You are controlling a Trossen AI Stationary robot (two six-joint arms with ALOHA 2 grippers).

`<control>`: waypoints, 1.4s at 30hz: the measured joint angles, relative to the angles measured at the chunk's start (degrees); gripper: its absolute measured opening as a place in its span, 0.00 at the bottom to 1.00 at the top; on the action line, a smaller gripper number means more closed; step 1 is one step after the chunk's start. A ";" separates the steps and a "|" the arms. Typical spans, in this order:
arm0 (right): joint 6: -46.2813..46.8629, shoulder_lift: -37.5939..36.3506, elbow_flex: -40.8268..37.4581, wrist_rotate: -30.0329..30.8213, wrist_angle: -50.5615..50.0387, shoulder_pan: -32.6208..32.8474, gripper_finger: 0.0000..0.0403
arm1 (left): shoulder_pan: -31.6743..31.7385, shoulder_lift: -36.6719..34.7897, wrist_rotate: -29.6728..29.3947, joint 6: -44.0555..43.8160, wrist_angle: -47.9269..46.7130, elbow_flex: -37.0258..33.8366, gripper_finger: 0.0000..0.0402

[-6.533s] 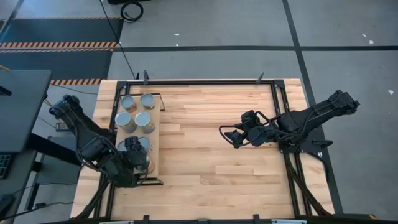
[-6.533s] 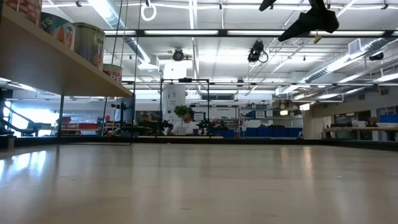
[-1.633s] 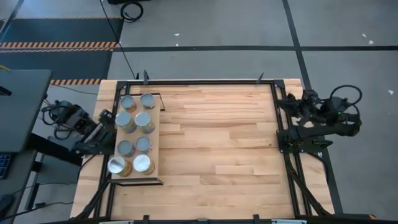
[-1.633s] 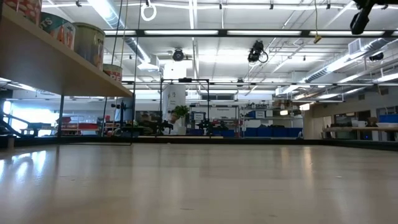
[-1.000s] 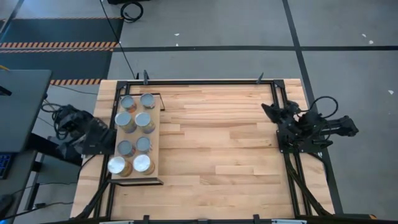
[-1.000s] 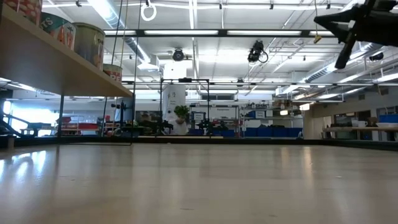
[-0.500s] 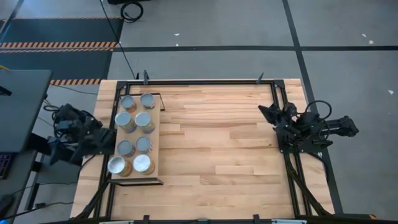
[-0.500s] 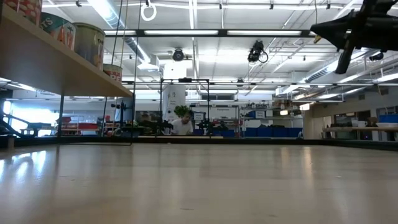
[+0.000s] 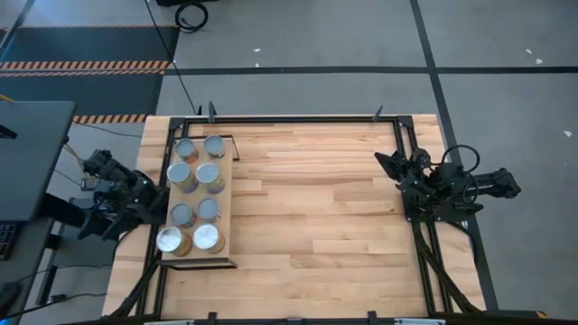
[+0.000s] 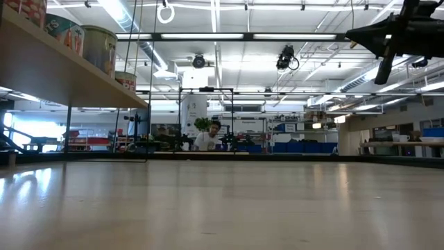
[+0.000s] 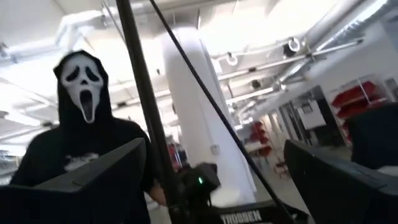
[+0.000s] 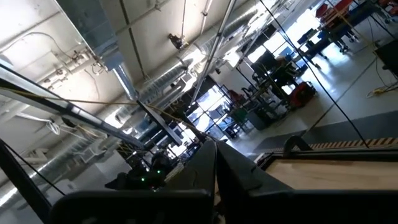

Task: Pick and place cans onto a shelf
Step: Return to Home Position

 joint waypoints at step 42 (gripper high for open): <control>-1.44 0.00 0.02 0.02 -1.67 0.00 0.05 | -0.29 0.07 -62.46 36.84 -19.51 -0.18 0.96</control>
